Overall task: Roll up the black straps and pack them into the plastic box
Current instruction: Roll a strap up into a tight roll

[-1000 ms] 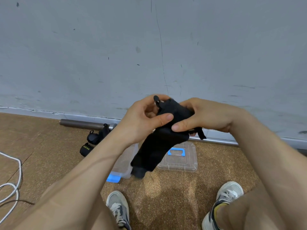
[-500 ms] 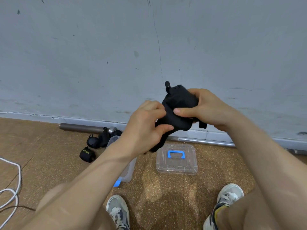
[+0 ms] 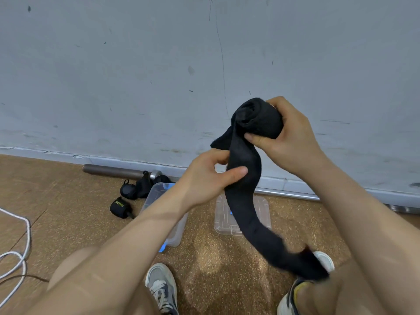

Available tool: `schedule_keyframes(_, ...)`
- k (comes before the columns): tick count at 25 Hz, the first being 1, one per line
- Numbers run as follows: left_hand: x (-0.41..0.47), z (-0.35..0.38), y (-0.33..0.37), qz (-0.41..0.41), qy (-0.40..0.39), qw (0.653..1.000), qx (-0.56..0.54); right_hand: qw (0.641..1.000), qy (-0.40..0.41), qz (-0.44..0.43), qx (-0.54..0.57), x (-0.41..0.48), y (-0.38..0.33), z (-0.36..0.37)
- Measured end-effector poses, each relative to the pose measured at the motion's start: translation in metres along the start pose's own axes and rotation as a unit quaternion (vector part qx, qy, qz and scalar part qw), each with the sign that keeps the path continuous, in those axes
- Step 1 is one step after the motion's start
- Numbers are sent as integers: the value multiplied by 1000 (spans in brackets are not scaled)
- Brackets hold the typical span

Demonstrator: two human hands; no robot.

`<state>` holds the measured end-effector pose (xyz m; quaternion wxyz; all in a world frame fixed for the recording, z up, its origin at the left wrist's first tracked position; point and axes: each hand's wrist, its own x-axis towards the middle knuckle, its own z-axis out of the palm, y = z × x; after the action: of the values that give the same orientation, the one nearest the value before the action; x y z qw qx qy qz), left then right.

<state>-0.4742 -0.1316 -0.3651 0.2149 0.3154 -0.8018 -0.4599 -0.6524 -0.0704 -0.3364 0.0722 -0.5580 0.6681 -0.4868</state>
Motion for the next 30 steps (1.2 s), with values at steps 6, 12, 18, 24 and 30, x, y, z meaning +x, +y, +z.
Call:
schedule_keyframes(6,10,-13,-5,10,56,981,185,997,9,8,-80,0,4,-9)
schedule_keyframes(12,16,-15,-20,-57,10,994,97,998,-47,-15,-48,-5,-14,-11)
schedule_keyframes(18,19,-15,-29,-124,-29,990,68,993,-108,-19,-44,-9,-20,-8)
schedule_keyframes(24,6,-38,-5,-31,-106,993,-31,985,-134,-45,-96,-7,-22,-6)
schedule_keyframes(30,4,-18,14,38,36,998,-33,953,-192,-74,-221,-12,-30,6)
